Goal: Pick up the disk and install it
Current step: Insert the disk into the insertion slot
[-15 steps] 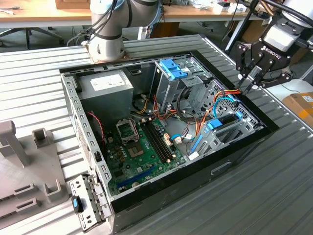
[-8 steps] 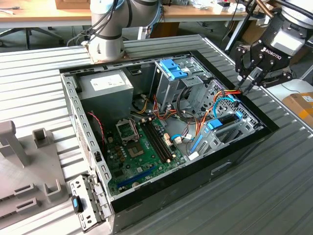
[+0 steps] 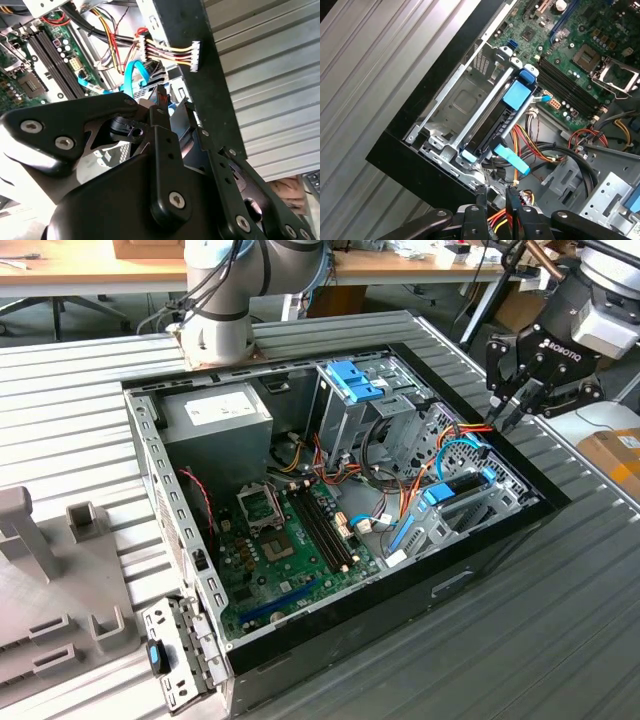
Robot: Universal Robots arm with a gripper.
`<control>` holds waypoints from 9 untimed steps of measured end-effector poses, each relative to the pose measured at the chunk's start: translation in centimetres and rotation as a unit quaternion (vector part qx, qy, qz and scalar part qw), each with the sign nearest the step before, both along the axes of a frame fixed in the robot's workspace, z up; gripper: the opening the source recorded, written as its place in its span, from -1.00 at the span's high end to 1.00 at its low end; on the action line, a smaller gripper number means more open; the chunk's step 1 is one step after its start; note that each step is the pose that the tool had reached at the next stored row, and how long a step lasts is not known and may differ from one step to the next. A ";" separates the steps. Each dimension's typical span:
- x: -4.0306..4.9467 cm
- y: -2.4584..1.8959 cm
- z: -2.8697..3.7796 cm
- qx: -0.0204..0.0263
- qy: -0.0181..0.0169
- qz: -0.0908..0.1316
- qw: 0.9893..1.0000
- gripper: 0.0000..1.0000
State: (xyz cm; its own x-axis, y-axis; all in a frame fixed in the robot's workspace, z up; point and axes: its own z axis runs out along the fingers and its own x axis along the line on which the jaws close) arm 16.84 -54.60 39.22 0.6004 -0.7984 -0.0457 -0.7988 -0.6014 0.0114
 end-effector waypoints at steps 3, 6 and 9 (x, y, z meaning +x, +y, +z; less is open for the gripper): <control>0.65 0.10 0.00 0.000 0.000 0.006 1.000 0.42; 0.86 0.32 0.00 0.000 0.000 0.011 1.000 0.42; 0.90 0.34 0.00 0.002 0.000 0.029 1.000 0.42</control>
State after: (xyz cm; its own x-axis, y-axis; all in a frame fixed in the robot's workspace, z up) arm 17.75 -54.26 39.21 0.6465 -0.7614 -0.0490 -0.7620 -0.6475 0.0086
